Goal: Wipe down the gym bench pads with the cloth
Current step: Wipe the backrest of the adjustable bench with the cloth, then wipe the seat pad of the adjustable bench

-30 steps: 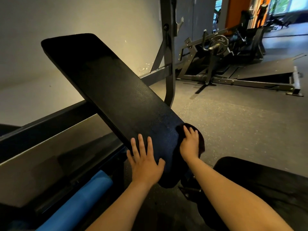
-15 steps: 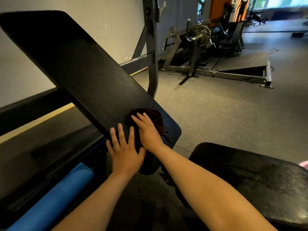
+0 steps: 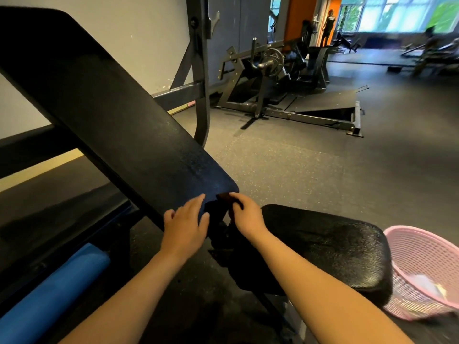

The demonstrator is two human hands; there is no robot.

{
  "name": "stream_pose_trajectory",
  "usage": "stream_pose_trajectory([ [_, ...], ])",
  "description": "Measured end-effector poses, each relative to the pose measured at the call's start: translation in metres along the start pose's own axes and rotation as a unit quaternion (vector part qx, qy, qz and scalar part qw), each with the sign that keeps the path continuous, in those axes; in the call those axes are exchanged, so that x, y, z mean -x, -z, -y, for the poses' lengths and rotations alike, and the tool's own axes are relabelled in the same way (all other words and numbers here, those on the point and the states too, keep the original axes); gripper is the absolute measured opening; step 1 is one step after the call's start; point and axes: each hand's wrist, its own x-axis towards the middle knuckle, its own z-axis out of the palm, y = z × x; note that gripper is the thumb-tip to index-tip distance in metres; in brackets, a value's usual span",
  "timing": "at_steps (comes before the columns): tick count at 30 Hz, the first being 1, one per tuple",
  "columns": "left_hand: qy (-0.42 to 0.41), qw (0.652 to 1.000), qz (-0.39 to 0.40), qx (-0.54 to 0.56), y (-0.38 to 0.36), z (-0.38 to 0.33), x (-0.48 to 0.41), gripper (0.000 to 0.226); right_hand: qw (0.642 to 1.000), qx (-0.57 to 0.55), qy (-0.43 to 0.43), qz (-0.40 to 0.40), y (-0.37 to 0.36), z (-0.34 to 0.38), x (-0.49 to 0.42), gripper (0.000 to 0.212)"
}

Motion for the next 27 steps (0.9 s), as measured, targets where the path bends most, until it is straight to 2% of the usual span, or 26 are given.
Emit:
stream_pose_trajectory([
  [2, 0.029, 0.988, 0.045, 0.144, -0.004, -0.032, -0.001, 0.053, 0.999, -0.035, 0.018, 0.002, 0.012, 0.008, 0.012, 0.034],
  [3, 0.076, 0.962, 0.082, 0.249, -0.007, -0.047, -0.002, 0.054, 0.999, -0.051, 0.017, 0.008, 0.018, 0.011, 0.016, 0.033],
  [5, 0.140, 0.883, 0.135, 0.426, -0.020, -0.072, -0.002, 0.059, 0.997, -0.069, 0.009, 0.028, 0.033, 0.016, 0.026, 0.033],
  [7, 0.140, 0.858, 0.129, 0.477, -0.030, -0.091, 0.002, 0.062, 0.998, -0.026, 0.004, 0.055, 0.049, 0.015, 0.034, 0.036],
  [9, 0.111, 0.866, 0.124, 0.472, -0.037, -0.103, 0.007, 0.063, 0.996, 0.060, -0.001, 0.060, 0.066, 0.006, 0.039, 0.038],
  [13, 0.035, 0.907, 0.186, 0.375, -0.058, -0.118, 0.017, 0.060, 0.978, 0.204, -0.013, 0.049, 0.093, -0.012, 0.045, 0.041],
  [19, -0.011, 0.949, 0.149, 0.278, -0.063, -0.107, 0.029, 0.051, 0.944, 0.331, 0.010, 0.000, 0.097, -0.014, 0.055, 0.044],
  [23, 0.005, 0.951, 0.133, 0.278, -0.057, -0.077, 0.043, 0.046, 0.910, 0.414, 0.013, 0.017, 0.088, -0.016, 0.058, 0.043],
  [27, 0.003, 0.933, 0.155, 0.325, -0.060, -0.059, 0.053, 0.047, 0.882, 0.471, 0.026, 0.008, 0.080, -0.016, 0.057, 0.041],
])
